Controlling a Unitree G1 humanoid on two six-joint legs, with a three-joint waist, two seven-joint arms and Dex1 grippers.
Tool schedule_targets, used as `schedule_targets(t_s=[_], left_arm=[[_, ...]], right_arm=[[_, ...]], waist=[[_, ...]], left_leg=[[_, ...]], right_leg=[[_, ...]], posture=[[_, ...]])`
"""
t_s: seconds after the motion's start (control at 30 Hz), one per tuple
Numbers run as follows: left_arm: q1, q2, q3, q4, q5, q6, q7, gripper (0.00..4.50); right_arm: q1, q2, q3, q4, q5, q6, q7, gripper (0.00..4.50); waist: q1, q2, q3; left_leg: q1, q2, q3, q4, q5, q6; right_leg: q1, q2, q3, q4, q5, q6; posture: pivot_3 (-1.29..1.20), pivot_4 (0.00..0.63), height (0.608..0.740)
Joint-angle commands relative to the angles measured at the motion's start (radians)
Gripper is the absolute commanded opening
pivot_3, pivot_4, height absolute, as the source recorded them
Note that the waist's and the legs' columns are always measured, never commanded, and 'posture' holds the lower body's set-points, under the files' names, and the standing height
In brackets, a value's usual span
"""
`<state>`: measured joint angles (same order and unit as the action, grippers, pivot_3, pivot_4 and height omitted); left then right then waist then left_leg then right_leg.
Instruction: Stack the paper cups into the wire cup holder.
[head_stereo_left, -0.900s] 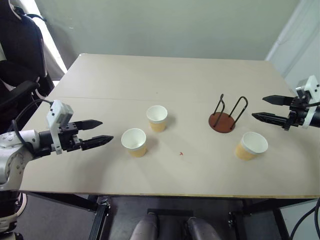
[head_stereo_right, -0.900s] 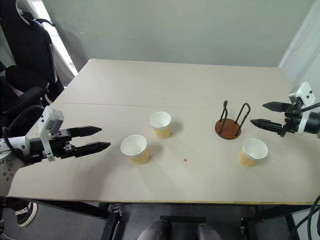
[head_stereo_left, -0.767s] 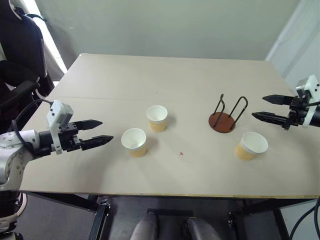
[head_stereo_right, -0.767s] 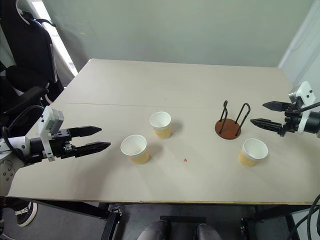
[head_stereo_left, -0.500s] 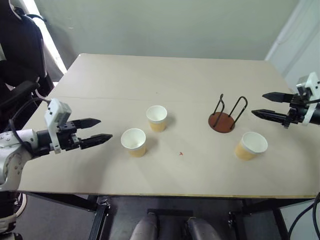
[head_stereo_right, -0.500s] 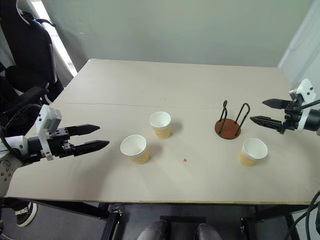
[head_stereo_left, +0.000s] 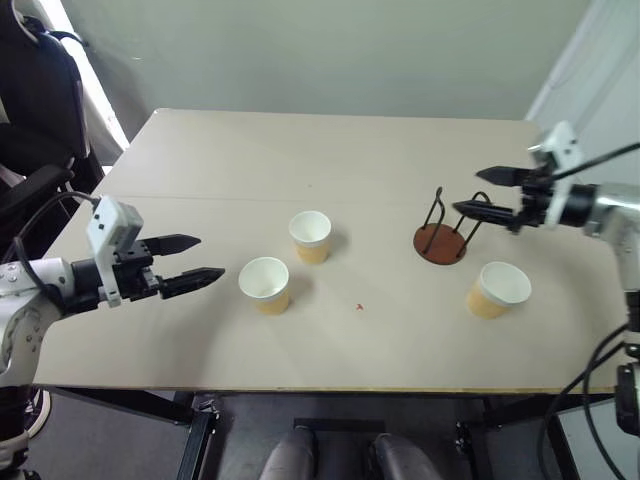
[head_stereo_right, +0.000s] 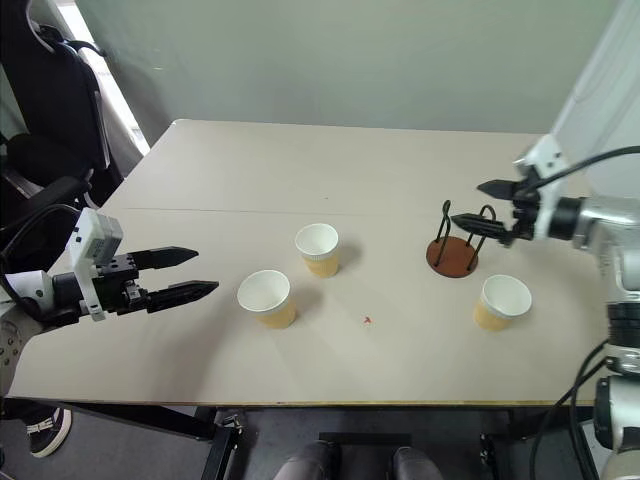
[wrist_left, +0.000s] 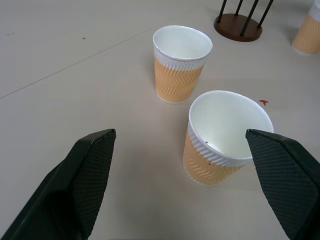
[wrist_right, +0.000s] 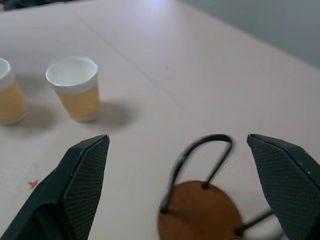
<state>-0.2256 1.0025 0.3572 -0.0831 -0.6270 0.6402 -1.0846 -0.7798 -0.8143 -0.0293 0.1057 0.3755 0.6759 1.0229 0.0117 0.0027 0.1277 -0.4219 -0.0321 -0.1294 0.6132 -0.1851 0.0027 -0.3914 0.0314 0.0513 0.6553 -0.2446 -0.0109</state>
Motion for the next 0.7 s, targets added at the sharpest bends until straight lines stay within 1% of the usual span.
schedule_targets(t_s=[0.03,0.13,0.37,0.47,0.6,0.7], left_arm=[[-0.003,0.011,0.034,-0.03,-0.007,-0.01,0.001,4.46],[0.007,0.008,0.037,-0.035,-0.006,-0.013,0.002,4.46],[0.017,-0.002,0.031,-0.043,-0.007,-0.015,0.008,4.46],[0.018,-0.004,0.028,-0.043,-0.004,-0.016,0.009,4.46],[0.019,-0.01,0.019,-0.05,-0.003,-0.015,0.011,4.46],[0.019,-0.01,0.018,-0.047,0.001,-0.019,0.011,4.46]], right_arm=[[-0.012,0.006,0.042,-0.125,-0.038,0.085,-0.087,4.5],[-0.012,0.039,0.085,-0.158,-0.08,0.151,-0.171,4.5],[-0.049,0.084,0.074,-0.12,-0.113,0.229,-0.285,4.5],[-0.058,0.103,0.078,-0.102,-0.13,0.241,-0.32,4.5],[-0.074,0.166,0.093,-0.061,-0.165,0.25,-0.399,4.5],[-0.079,0.186,0.113,-0.037,-0.199,0.236,-0.427,4.5]], waist=[[0.001,0.0,0.0],[0.003,0.0,0.0],[0.004,0.0,0.0],[0.003,0.0,0.0],[0.003,0.0,0.0],[0.003,0.0,0.0]], left_leg=[[0.0,0.0,0.0,0.0,0.0,0.0],[-0.001,0.0,0.0,0.0,0.0,0.0],[-0.002,0.0,0.0,0.001,0.0,0.0],[-0.002,0.0,0.0,0.001,0.001,-0.001],[-0.002,0.0,0.0,0.0,0.002,-0.002],[-0.003,0.0,0.0,0.0,0.002,-0.003]], right_leg=[[0.0,0.0,0.0,0.0,0.0,0.0],[-0.001,0.0,0.0,0.0,0.0,0.0],[-0.003,0.0,0.0,0.001,0.0,0.0],[-0.004,0.0,0.0,0.004,0.0,0.0],[-0.006,0.0,0.0,0.006,-0.001,-0.001],[-0.007,0.0,0.001,0.007,0.0,-0.001]], posture=[[0.0,0.15,0.74],[0.0,0.15,0.74],[0.0,0.15,0.74],[0.0,0.15,0.74],[0.0,0.15,0.74],[0.0,0.15,0.74]])
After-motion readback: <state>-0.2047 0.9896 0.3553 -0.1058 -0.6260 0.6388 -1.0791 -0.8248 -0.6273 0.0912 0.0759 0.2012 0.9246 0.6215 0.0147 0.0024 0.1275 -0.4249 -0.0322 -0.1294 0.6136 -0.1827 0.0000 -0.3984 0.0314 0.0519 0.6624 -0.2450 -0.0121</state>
